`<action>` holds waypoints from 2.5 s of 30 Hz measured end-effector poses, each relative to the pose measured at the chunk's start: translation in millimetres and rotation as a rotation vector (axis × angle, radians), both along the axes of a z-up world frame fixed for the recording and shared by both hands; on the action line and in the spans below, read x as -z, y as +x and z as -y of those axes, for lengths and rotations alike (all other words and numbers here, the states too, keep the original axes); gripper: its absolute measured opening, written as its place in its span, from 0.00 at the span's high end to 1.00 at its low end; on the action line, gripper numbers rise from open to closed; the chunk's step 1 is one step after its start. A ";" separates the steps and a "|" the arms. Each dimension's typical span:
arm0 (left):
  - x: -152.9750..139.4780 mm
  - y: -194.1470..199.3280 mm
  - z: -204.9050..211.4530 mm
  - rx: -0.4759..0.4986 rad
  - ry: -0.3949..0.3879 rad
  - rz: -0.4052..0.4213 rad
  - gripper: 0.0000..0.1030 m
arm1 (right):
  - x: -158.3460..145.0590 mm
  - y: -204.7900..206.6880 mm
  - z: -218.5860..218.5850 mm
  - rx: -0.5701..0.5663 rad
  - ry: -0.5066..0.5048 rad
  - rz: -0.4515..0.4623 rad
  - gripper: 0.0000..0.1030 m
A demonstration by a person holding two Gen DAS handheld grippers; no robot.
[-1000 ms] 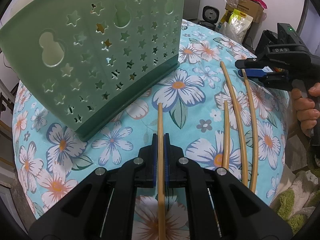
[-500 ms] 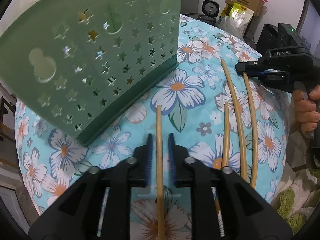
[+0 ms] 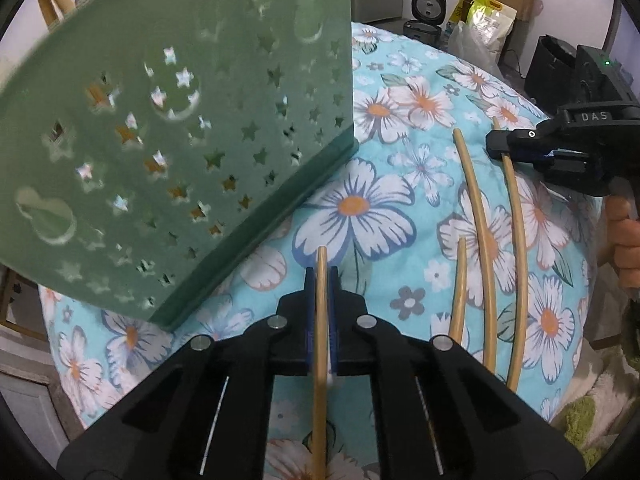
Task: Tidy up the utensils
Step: 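Lift both held chopsticks up toward the green holder, then lower the chopstick into the green holder and open the left gripper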
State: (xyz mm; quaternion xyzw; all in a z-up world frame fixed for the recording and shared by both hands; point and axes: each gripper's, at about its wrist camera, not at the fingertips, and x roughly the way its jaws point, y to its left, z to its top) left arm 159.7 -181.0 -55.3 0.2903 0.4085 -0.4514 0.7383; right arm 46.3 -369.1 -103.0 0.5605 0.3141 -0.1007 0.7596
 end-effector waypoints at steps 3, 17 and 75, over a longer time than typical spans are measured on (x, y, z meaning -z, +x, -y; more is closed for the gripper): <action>-16.3 -0.5 -6.0 -0.009 -0.032 0.017 0.95 | -12.6 -2.6 1.9 -0.012 -0.024 0.035 0.92; -161.9 -17.9 -71.2 -0.065 -0.334 0.152 0.95 | -148.1 -12.1 -36.2 -0.114 -0.488 0.205 0.94; -186.6 46.5 -137.4 -0.360 -0.805 0.134 0.34 | -250.2 15.7 -71.7 -0.169 -0.764 0.347 0.94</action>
